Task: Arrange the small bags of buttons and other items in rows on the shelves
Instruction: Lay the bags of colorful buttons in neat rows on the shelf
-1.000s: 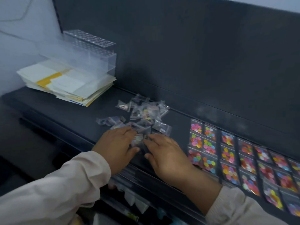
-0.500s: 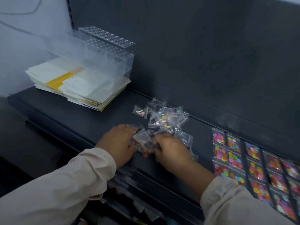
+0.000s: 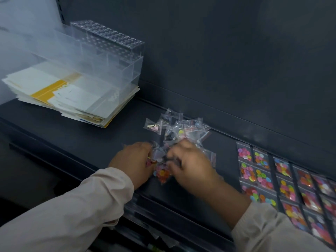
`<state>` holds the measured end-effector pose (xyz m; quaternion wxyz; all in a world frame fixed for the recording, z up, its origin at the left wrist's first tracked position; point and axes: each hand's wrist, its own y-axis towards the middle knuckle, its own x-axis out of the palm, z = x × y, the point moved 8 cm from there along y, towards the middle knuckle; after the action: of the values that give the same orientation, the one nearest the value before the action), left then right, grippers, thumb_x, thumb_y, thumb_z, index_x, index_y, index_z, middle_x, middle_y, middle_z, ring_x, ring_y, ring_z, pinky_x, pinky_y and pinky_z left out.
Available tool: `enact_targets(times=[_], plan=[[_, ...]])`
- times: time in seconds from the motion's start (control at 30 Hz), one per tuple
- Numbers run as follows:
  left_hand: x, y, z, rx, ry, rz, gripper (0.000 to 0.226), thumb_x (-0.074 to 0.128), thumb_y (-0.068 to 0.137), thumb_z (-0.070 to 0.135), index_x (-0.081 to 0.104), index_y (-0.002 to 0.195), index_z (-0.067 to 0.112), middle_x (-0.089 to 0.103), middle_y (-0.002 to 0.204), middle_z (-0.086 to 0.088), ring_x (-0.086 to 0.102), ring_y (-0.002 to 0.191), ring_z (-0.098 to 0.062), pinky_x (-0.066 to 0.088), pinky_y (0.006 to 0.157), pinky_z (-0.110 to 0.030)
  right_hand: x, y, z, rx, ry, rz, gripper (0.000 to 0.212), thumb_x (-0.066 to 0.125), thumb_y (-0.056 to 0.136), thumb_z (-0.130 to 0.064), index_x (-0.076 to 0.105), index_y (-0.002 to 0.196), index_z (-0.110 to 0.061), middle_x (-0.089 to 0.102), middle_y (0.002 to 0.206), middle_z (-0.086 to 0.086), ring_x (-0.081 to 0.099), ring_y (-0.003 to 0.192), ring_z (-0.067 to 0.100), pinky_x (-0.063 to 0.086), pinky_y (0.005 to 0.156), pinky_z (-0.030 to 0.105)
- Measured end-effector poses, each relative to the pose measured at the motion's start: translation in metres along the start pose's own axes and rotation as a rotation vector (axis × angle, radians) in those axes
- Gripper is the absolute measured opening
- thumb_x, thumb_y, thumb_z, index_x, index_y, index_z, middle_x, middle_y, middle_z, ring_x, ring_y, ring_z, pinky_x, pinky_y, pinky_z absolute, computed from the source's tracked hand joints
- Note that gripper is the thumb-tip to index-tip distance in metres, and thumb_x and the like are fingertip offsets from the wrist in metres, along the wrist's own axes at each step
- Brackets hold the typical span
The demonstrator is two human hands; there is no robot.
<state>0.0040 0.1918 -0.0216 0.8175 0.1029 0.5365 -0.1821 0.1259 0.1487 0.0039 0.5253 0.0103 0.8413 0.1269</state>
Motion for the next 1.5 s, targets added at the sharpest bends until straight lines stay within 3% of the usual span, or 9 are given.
enact_targets(times=[0.23,0.43,0.6,0.8,0.97,1.1,1.23,1.37,1.5], plan=[[0.001,0.005,-0.008,0.001,0.077,-0.010,0.043,0.060,0.082,0.039,0.052,0.120,0.021,0.051,0.127,-0.002,0.048,0.118,-0.020,0.041,0.093,-0.030,0.018,0.015,0.019,0.092,-0.165,-0.127,0.018,0.058,0.086,-0.025,0.062,0.101,-0.016,0.053,0.104,0.002,0.053,0.093,0.020,0.045,0.078,0.027],[0.001,0.003,-0.012,-0.034,0.100,-0.026,0.043,0.056,0.085,0.043,0.050,0.121,0.020,0.048,0.129,-0.002,0.047,0.118,-0.020,0.040,0.094,-0.030,0.004,0.031,0.042,0.332,-0.004,0.010,0.009,0.057,0.087,-0.017,0.055,0.096,-0.015,0.051,0.100,0.002,0.055,0.086,0.021,0.041,0.070,0.025],[0.006,0.003,-0.019,-0.102,0.143,-0.067,0.047,0.056,0.084,0.048,0.053,0.120,0.018,0.049,0.127,-0.005,0.052,0.114,-0.023,0.045,0.091,-0.032,-0.008,0.017,0.007,0.137,-0.059,0.064,0.011,0.060,0.084,-0.018,0.054,0.093,-0.017,0.043,0.095,-0.005,0.048,0.083,0.013,0.036,0.069,0.023],[0.010,0.008,-0.014,-0.123,0.114,-0.124,0.023,0.058,0.084,0.035,0.060,0.096,0.016,0.056,0.113,-0.007,0.056,0.103,-0.023,0.047,0.084,-0.030,0.027,-0.006,-0.012,0.073,-0.214,-0.268,0.037,0.063,0.079,-0.047,0.055,0.099,-0.017,0.052,0.105,0.003,0.051,0.096,0.020,0.040,0.076,0.027],[0.002,0.006,-0.010,-0.160,0.021,-0.149,0.025,0.057,0.088,0.034,0.044,0.073,0.021,0.061,0.096,0.001,0.059,0.096,-0.020,0.042,0.077,-0.026,0.030,-0.005,-0.008,0.067,-0.235,-0.220,0.025,0.052,0.089,-0.034,0.055,0.101,-0.013,0.054,0.108,0.009,0.054,0.099,0.027,0.042,0.079,0.031],[-0.012,0.006,-0.013,-0.216,-0.208,-0.041,0.025,0.064,0.082,0.024,0.042,0.070,0.023,0.051,0.072,0.009,0.054,0.078,-0.017,0.037,0.067,-0.025,0.017,-0.003,-0.004,0.138,-0.075,-0.153,0.011,0.053,0.091,-0.028,0.058,0.089,-0.018,0.057,0.096,0.003,0.054,0.087,0.021,0.037,0.069,0.026],[-0.031,0.013,-0.008,-0.218,-0.444,0.079,0.026,0.069,0.077,0.021,0.051,0.095,0.027,0.057,0.086,0.004,0.058,0.081,-0.018,0.043,0.071,-0.029,0.004,-0.005,0.012,0.358,0.329,-0.095,0.011,0.061,0.086,-0.020,0.058,0.076,-0.021,0.063,0.073,0.001,0.059,0.068,0.016,0.049,0.062,0.029],[-0.040,0.016,0.019,-0.156,-0.710,0.065,0.027,0.068,0.079,0.010,0.055,0.095,0.028,0.063,0.086,0.003,0.061,0.075,-0.015,0.050,0.073,-0.032,-0.012,-0.015,0.021,0.491,0.753,-0.051,0.023,0.063,0.086,-0.007,0.054,0.070,-0.020,0.063,0.070,0.010,0.065,0.067,0.021,0.056,0.070,0.040],[-0.028,0.017,0.048,-0.232,-0.824,-0.060,0.007,0.063,0.084,0.008,0.060,0.083,0.014,0.063,0.074,-0.009,0.059,0.059,-0.019,0.046,0.056,-0.026,-0.047,-0.032,0.040,0.498,0.716,0.082,0.025,0.067,0.079,-0.007,0.057,0.064,-0.023,0.061,0.067,0.009,0.056,0.062,0.022,0.048,0.060,0.038]])
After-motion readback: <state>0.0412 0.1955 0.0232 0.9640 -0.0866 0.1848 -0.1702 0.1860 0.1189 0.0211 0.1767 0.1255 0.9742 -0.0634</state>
